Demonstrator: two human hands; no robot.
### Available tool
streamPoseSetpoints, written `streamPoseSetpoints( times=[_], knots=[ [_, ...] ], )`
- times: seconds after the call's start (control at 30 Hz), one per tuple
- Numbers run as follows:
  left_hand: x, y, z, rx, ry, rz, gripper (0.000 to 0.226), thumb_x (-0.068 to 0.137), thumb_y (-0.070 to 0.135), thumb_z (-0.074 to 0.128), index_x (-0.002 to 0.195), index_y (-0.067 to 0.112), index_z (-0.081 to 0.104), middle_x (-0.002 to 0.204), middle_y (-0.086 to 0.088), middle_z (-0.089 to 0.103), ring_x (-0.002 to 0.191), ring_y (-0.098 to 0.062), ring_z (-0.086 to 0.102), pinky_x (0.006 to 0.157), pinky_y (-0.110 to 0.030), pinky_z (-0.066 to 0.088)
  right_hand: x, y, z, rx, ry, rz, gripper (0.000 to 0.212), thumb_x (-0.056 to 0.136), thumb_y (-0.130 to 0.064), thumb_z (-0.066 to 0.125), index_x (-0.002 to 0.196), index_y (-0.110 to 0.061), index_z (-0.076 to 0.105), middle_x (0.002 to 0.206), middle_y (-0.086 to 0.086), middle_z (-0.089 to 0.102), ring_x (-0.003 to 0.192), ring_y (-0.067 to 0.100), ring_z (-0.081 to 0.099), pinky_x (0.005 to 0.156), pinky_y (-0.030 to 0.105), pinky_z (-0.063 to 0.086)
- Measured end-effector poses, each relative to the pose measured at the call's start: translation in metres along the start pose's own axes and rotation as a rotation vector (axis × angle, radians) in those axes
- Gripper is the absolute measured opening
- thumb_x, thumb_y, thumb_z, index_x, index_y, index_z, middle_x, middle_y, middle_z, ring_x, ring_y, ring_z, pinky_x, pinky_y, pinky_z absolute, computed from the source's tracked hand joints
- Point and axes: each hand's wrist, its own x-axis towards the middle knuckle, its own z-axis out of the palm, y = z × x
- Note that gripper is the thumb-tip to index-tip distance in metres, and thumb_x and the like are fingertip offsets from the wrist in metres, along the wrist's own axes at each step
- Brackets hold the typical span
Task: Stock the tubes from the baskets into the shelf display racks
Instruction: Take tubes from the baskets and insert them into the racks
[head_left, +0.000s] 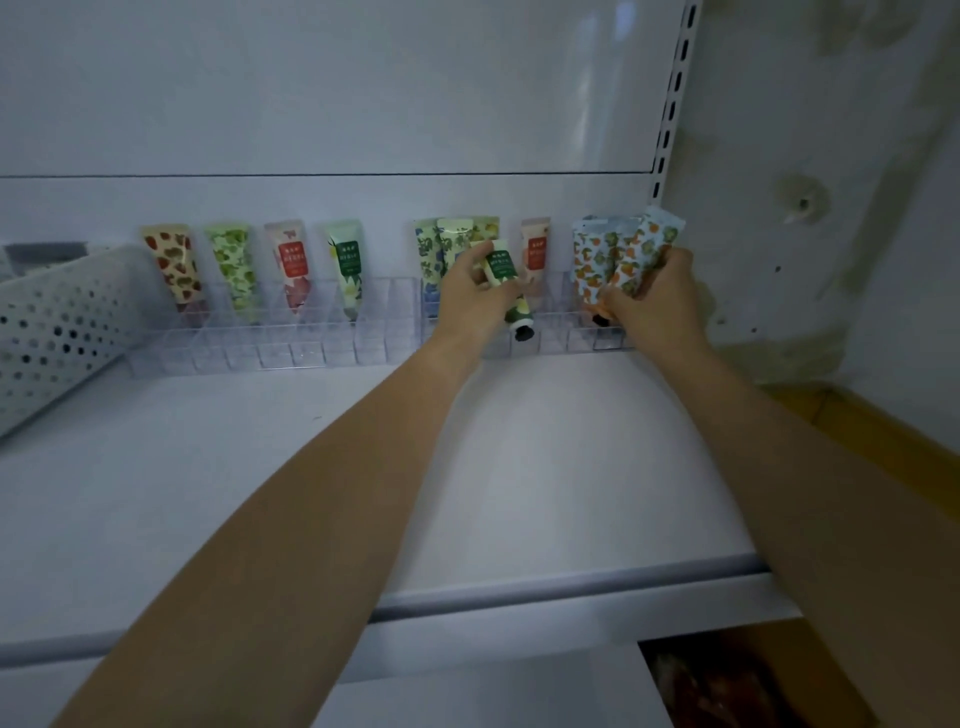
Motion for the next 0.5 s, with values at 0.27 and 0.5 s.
streamPoseSetpoints(
  times=[0.27, 0.5],
  knots=[
    [-0.001, -0.002, -0.021, -0.012, 0.071, 0.007, 0.051, 0.084, -0.001, 0.061, 0.13, 0.018, 0.048, 0.113, -0.005, 0.054, 0.089, -0.012, 0.058, 0.065, -0.014, 0.052, -0.001, 0.003, 0.006, -0.034, -0.099, -0.03, 0.061, 0.082, -0.008, 0.066, 0.132, 0.0, 0.032, 0.134, 0.015, 0.047, 0.119, 0.028, 0.049, 0.1, 0.044, 0.043],
    [-0.003, -0.002, -0.029, -0.033, 0.169, 0.041, 0.048, 0.084, 0.001, 0.061, 0.126, 0.021, 0.051, 0.124, -0.01, 0.055, 0.11, -0.024, 0.057, 0.082, -0.028, 0.053, -0.006, 0.008, 0.009, -0.124, -0.122, -0.027, 0.052, 0.086, -0.02, 0.064, 0.127, 0.0, 0.038, 0.123, 0.018, 0.055, 0.109, 0.032, 0.055, 0.091, 0.048, 0.046]
  ],
)
